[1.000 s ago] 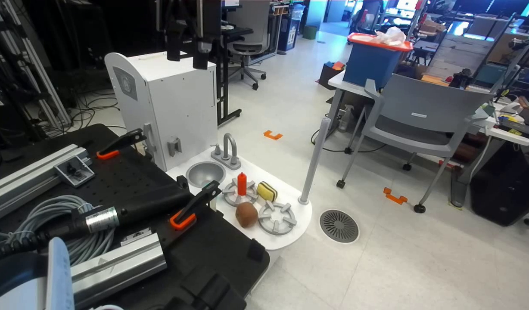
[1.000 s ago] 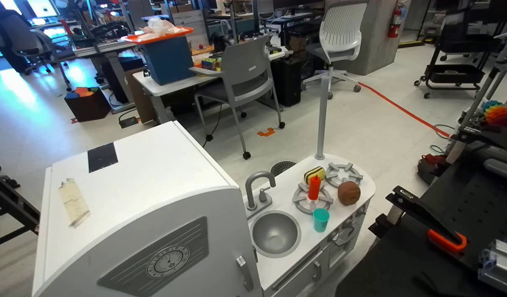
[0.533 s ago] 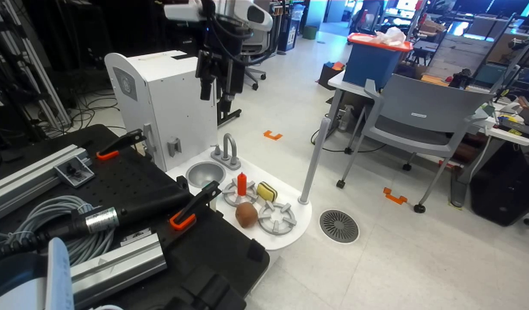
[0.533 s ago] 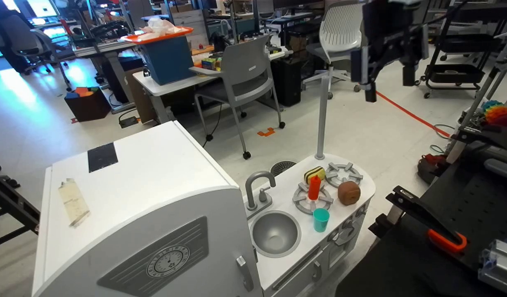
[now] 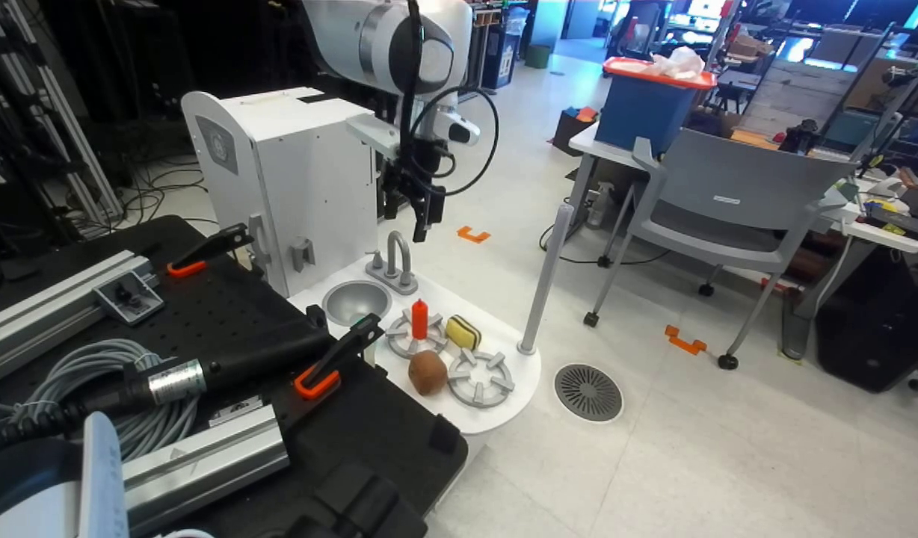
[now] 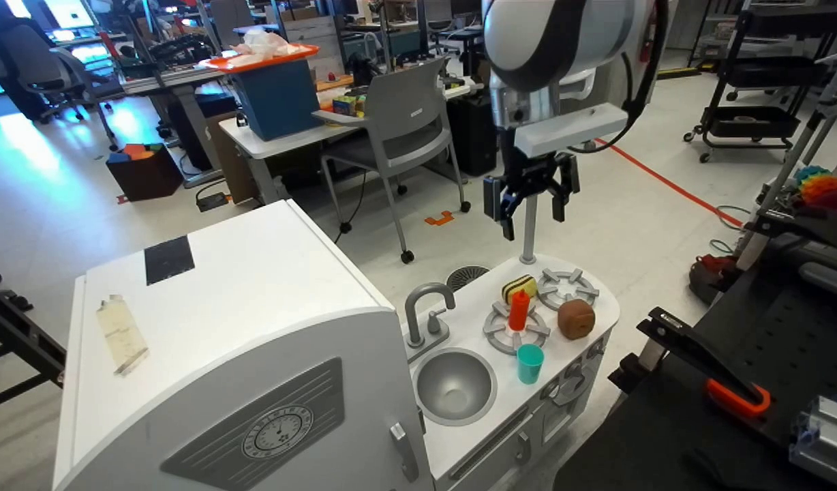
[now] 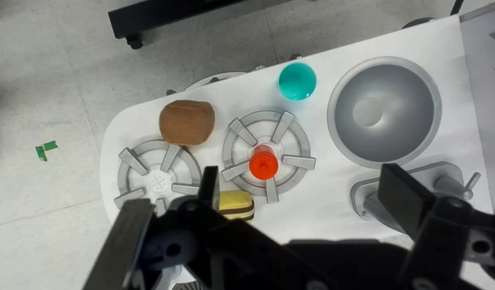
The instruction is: Put the ketchup bottle in the cup
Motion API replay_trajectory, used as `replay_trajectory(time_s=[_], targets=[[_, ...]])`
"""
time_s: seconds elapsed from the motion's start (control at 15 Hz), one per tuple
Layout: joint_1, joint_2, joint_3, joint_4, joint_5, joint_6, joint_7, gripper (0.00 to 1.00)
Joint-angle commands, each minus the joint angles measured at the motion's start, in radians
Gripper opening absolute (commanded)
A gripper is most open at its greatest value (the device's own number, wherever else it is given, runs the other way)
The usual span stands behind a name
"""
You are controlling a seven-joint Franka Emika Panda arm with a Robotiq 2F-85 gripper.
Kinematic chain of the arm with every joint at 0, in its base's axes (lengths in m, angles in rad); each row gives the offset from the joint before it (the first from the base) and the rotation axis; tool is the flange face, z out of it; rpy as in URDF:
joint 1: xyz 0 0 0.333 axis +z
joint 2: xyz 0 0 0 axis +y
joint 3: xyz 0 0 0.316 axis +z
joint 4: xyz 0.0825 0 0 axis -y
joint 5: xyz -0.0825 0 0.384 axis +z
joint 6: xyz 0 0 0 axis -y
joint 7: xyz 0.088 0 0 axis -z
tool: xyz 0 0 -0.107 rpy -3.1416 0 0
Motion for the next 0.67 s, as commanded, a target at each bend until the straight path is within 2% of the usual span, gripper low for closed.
replay_trajectory(time_s=[0.0, 0.27, 0.6], targets=[[0.042, 0.182, -0.045, 0.189, 0.01, 0.021, -0.012, 1.0], [0.06, 0.339, -0.089, 0.328, 0.002, 0.024, -0.004, 1.0], [0.066, 0.473, -0.119, 0.456, -0.001, 0.008, 0.003, 1.0]])
